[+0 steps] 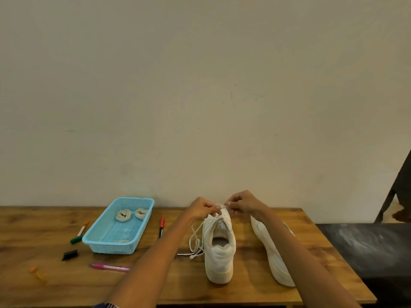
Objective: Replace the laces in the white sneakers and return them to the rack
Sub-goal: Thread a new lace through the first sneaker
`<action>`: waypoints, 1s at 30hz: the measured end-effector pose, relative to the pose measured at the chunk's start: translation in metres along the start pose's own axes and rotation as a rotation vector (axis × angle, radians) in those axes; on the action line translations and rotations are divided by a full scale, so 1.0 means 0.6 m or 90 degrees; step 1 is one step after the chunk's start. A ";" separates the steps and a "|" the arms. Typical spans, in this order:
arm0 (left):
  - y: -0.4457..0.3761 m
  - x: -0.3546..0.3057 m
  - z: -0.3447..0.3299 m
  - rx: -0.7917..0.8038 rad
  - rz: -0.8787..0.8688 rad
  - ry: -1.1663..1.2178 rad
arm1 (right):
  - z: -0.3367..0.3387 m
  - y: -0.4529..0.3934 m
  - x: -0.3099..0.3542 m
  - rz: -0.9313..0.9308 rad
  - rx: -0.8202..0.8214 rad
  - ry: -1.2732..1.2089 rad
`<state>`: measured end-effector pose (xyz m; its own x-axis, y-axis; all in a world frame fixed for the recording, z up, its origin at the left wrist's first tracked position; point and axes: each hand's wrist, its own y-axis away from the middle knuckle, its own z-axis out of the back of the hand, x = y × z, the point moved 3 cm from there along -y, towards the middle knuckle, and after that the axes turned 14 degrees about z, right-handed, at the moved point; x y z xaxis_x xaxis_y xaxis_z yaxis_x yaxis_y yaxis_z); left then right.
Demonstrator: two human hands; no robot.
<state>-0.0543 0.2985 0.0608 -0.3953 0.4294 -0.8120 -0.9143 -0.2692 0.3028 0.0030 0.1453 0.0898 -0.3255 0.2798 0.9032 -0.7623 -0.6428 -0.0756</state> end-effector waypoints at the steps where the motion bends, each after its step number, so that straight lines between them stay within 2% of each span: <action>1: -0.002 0.007 -0.002 0.012 0.016 -0.026 | -0.001 0.001 -0.003 -0.006 0.030 0.009; 3: -0.002 0.014 -0.008 0.047 0.038 -0.062 | -0.009 0.002 -0.005 -0.008 0.089 0.049; 5: -0.004 0.010 -0.014 0.053 0.022 -0.055 | -0.019 -0.003 -0.007 -0.006 0.084 0.078; 8: -0.010 0.001 -0.016 -0.016 -0.022 -0.038 | -0.030 -0.014 -0.008 0.024 0.033 0.105; 10: -0.015 -0.002 -0.015 -0.085 -0.020 0.000 | -0.032 -0.023 -0.017 0.040 -0.035 0.123; 12: -0.025 0.000 -0.015 -0.167 0.006 0.061 | -0.029 -0.024 -0.025 0.053 -0.112 0.209; 13: -0.027 0.001 -0.017 -0.204 0.018 0.090 | -0.032 -0.022 -0.031 0.045 -0.098 0.256; 16: -0.034 0.004 -0.034 -0.264 0.040 0.087 | -0.067 -0.006 -0.053 -0.049 0.104 0.334; 18: -0.038 0.012 -0.052 -0.268 0.063 0.090 | -0.083 -0.005 -0.071 -0.066 0.109 0.396; 21: -0.039 0.027 -0.080 -0.294 0.097 0.122 | -0.099 -0.001 -0.087 -0.031 -0.036 0.502; 23: -0.037 0.036 -0.099 -0.327 0.097 0.127 | -0.109 0.009 -0.099 -0.007 -0.155 0.500; 26: -0.035 0.039 -0.117 -0.352 0.073 0.127 | -0.114 0.019 -0.121 -0.002 -0.326 0.300; 30: -0.036 0.040 -0.117 -0.368 0.063 0.099 | -0.114 0.020 -0.133 -0.021 -0.403 0.164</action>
<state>-0.0380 0.2542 -0.0004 -0.4189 0.2595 -0.8701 -0.6608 -0.7444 0.0961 -0.0183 0.1643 -0.0124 -0.3600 0.5033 0.7855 -0.9287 -0.1128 -0.3534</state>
